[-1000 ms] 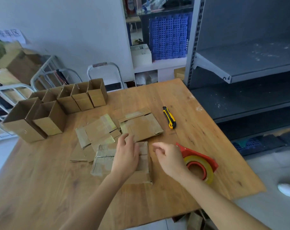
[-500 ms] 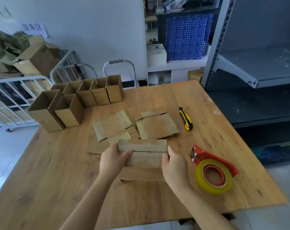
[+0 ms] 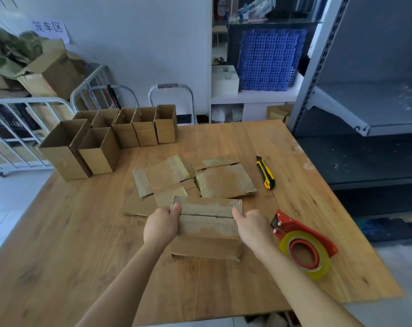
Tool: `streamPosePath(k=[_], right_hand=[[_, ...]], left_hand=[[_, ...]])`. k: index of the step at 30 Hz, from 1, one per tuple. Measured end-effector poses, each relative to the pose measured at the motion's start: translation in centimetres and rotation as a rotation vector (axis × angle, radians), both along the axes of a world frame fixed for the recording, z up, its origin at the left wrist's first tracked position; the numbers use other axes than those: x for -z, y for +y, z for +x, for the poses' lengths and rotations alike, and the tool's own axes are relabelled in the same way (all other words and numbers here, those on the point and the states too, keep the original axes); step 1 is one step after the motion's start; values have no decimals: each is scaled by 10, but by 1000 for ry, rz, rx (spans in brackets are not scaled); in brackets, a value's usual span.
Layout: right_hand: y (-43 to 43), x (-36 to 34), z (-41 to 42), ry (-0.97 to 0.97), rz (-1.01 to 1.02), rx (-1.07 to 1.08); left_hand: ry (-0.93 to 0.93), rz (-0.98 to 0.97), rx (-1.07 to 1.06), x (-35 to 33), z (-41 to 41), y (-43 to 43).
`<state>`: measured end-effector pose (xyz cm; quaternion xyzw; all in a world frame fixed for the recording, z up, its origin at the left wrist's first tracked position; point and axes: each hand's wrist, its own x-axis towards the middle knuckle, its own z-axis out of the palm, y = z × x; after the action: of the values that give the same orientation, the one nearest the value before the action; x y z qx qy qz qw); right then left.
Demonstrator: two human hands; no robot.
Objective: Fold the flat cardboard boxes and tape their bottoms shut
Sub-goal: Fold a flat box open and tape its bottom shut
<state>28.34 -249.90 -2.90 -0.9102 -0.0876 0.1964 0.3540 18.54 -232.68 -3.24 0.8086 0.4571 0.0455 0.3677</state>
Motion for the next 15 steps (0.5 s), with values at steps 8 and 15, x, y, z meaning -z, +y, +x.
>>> streamPosePath(k=[8, 15], right_hand=[[-15, -9, 7, -12, 99, 76], [-11, -20, 27, 210, 506, 219]], left_hand=[[-160, -133, 69, -9, -13, 5], [-402, -320, 133, -36, -15, 13]])
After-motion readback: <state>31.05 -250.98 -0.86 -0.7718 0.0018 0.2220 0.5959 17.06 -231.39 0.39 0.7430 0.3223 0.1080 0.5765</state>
